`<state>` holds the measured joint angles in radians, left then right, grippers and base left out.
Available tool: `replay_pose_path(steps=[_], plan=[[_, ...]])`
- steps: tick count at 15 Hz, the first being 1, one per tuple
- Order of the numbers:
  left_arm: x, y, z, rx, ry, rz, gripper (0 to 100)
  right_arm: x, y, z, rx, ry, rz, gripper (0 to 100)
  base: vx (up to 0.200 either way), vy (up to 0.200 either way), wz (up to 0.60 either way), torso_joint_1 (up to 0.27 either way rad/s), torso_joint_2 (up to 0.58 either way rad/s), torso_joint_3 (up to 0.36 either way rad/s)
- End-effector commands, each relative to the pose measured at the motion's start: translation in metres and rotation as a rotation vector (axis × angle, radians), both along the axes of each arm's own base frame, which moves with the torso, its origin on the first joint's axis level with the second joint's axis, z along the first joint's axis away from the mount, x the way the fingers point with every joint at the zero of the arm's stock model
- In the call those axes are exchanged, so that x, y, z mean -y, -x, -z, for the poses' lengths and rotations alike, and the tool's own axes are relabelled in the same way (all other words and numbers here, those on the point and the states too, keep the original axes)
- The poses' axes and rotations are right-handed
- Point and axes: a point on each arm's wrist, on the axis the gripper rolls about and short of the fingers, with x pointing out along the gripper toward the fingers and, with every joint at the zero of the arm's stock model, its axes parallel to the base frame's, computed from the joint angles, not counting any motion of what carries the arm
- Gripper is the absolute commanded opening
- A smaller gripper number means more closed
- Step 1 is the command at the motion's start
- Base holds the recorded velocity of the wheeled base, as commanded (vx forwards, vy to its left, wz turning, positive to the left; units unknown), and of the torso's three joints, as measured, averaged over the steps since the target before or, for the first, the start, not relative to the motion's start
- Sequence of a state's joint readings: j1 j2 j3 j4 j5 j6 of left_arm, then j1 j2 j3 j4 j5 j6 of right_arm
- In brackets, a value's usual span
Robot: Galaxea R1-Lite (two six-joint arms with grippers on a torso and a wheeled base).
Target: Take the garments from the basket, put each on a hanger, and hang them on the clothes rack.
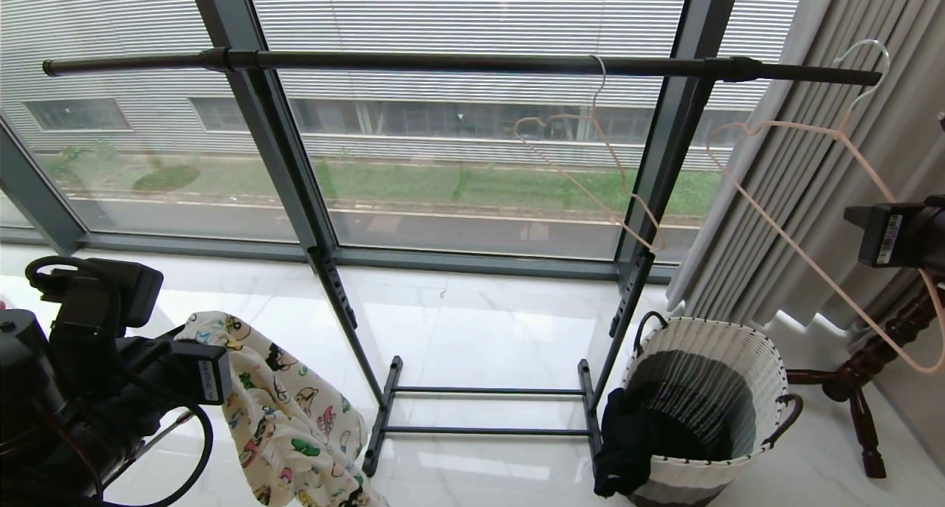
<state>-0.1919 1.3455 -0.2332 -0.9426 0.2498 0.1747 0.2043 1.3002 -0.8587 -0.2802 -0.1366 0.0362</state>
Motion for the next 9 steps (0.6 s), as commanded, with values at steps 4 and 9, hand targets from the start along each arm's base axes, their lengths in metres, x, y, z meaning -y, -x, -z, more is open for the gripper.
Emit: replay_pose_path(steps=[4,9], plan=[[0.0,-0.001,-0.001,0.001,-0.066,0.017,0,-0.028,0.031,0.01,-0.003,0.039,-0.187,0,0.0,0.0,0.0,0.0,0.0,0.0],[0.028,-0.06,-0.054,0.175,-0.054,0.076,0,-0.09,0.051,0.012,0.019,0.07,-0.519,0,0.0,0.0,0.0,0.0,0.0,0.0]])
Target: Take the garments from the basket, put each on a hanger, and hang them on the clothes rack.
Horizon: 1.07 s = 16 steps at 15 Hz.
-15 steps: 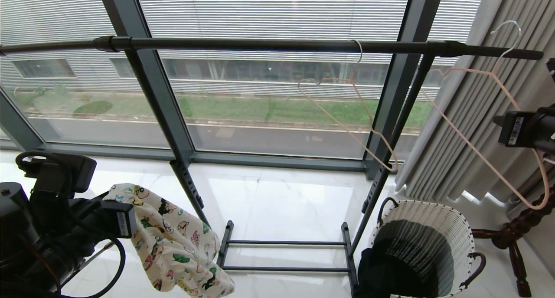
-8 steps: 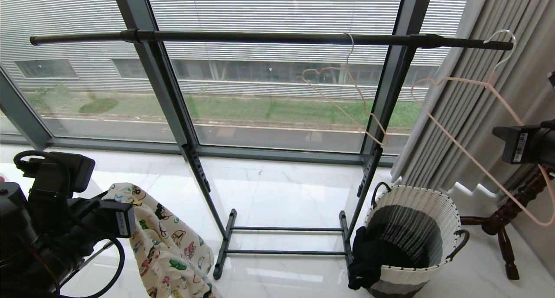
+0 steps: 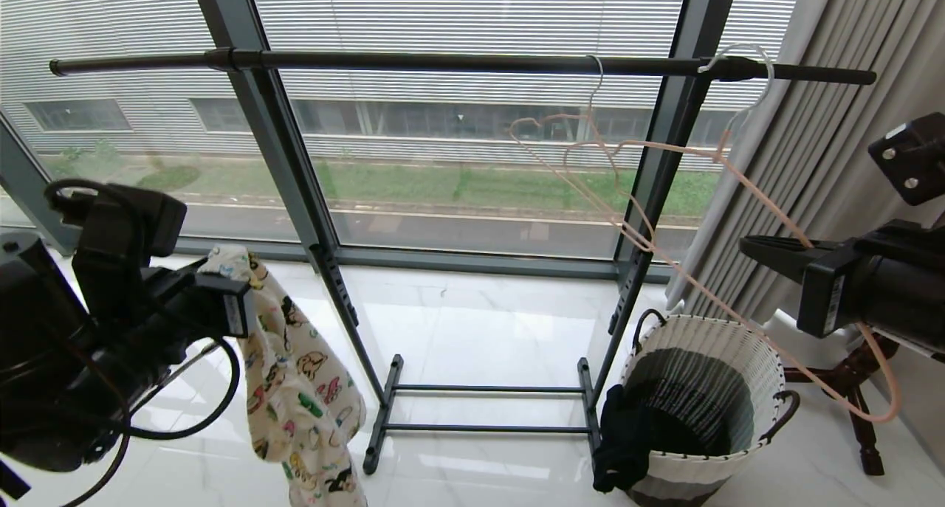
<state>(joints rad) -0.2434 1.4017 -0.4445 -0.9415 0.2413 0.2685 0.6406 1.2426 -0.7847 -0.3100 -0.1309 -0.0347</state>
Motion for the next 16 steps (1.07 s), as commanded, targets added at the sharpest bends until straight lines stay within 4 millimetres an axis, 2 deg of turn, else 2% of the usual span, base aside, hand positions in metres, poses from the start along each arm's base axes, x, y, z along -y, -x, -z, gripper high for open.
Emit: replay_pose_path(steps=[1,2,4,5,7,10,12,14,16], plan=[[0.016,-0.041,-0.021,0.06,0.013,0.012,0,-0.022,0.001,0.005,0.006,-0.004,-0.09,0,0.0,0.0,0.0,0.0,0.0,0.0],[0.023,-0.051,-0.028,0.083,0.02,0.018,0,-0.03,0.003,0.005,0.017,-0.014,-0.122,0,0.0,0.0,0.0,0.0,0.0,0.0],[0.042,-0.056,-0.035,0.078,0.023,0.079,0,-0.044,0.003,0.013,-0.007,-0.003,-0.169,0,0.0,0.0,0.0,0.0,0.0,0.0],[0.054,-0.056,-0.036,0.053,0.016,0.117,0,-0.055,0.004,0.021,-0.03,-0.002,-0.2,0,0.0,0.0,0.0,0.0,0.0,0.0],[0.062,-0.066,-0.044,0.062,0.019,0.133,0,-0.079,0.007,0.041,-0.035,-0.028,-0.27,0,0.0,0.0,0.0,0.0,0.0,0.0],[0.061,-0.09,-0.063,0.117,0.037,0.091,0,-0.096,0.021,0.059,-0.047,-0.015,-0.356,0,0.0,0.0,0.0,0.0,0.0,0.0],[0.053,-0.112,-0.066,0.139,0.046,-0.056,0,-0.099,0.026,0.059,-0.044,-0.018,-0.38,0,0.0,0.0,0.0,0.0,0.0,0.0],[0.051,-0.121,-0.07,0.155,0.056,-0.097,0,-0.103,0.035,0.054,-0.023,-0.041,-0.421,0,0.0,0.0,0.0,0.0,0.0,0.0],[0.058,-0.119,-0.07,0.154,0.06,-0.077,0,-0.107,0.042,0.054,-0.021,-0.042,-0.452,0,0.0,0.0,0.0,0.0,0.0,0.0]])
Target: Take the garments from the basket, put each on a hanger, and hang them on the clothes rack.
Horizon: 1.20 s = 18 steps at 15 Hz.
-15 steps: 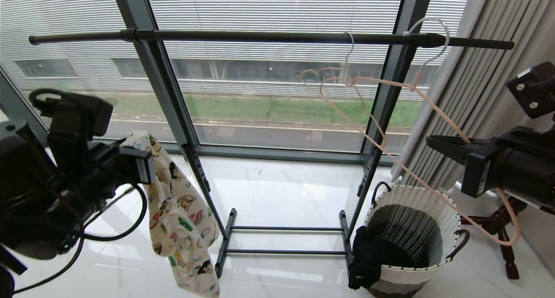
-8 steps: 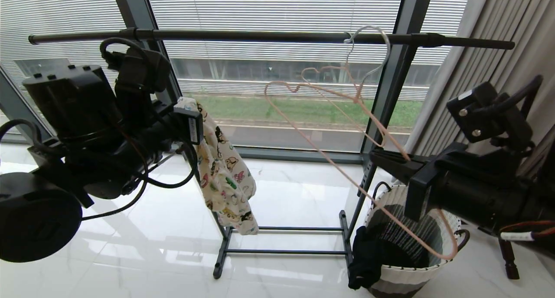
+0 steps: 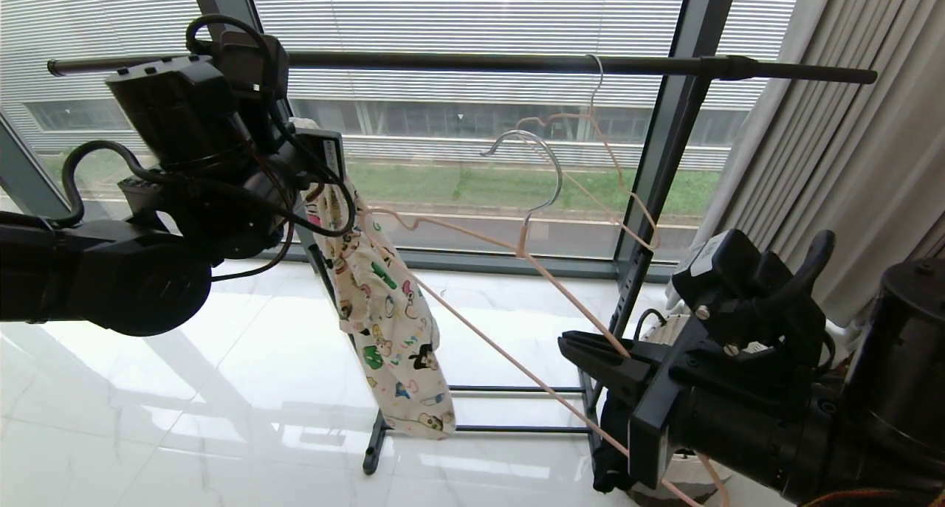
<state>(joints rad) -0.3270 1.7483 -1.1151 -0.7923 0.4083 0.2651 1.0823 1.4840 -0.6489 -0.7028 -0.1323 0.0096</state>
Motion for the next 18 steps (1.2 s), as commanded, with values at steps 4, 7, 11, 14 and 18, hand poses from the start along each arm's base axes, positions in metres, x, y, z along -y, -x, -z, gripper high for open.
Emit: replay_pose_path(steps=[4,7,11,14,18], plan=[[0.015,0.001,0.004,-0.011,0.02,0.045,0,-0.007,0.002,0.006,-0.009,0.019,-0.021,0,0.0,0.0,0.0,0.0,0.0,0.0],[0.021,0.007,0.001,-0.001,0.023,0.069,0,-0.009,0.001,0.008,-0.011,0.023,-0.02,0,0.0,0.0,0.0,0.0,0.0,0.0],[0.025,0.021,0.006,-0.025,0.013,0.094,0,-0.008,-0.005,0.008,0.0,0.016,0.018,0,0.0,0.0,0.0,0.0,0.0,0.0],[0.023,0.024,0.005,-0.023,0.013,0.094,0,-0.002,-0.007,0.0,0.022,-0.009,0.04,0,0.0,0.0,0.0,0.0,0.0,0.0],[0.024,0.022,0.006,-0.025,0.013,0.092,0,0.007,-0.001,-0.01,0.049,-0.037,0.036,0,0.0,0.0,0.0,0.0,0.0,0.0]])
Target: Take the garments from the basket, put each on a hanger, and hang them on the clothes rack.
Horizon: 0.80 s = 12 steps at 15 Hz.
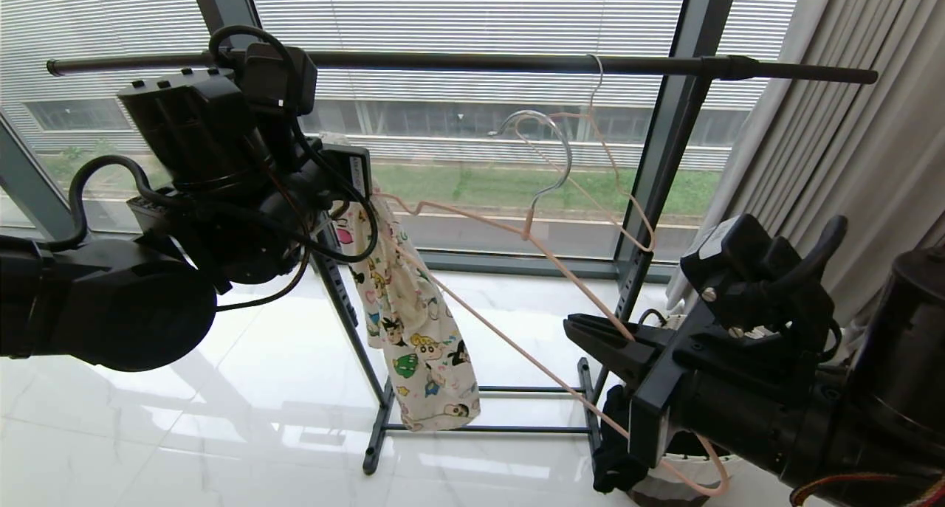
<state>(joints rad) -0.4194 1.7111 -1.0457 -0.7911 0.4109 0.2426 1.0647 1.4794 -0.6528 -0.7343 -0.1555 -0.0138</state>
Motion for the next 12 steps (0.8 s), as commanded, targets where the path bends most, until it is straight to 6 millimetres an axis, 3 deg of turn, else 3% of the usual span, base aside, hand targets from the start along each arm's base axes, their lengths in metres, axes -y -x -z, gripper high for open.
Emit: replay_pose_path(steps=[1,12], plan=[[-0.001,0.001,-0.002,0.005,0.003,-0.004,0,0.007,0.005,-0.006,0.017,-0.018,-0.006,0,0.0,0.0,0.0,0.0,0.0,0.0],[0.013,0.008,-0.003,0.008,0.005,0.045,0,-0.007,-0.003,0.009,-0.009,0.033,-0.004,0,0.0,0.0,0.0,0.0,0.0,0.0]])
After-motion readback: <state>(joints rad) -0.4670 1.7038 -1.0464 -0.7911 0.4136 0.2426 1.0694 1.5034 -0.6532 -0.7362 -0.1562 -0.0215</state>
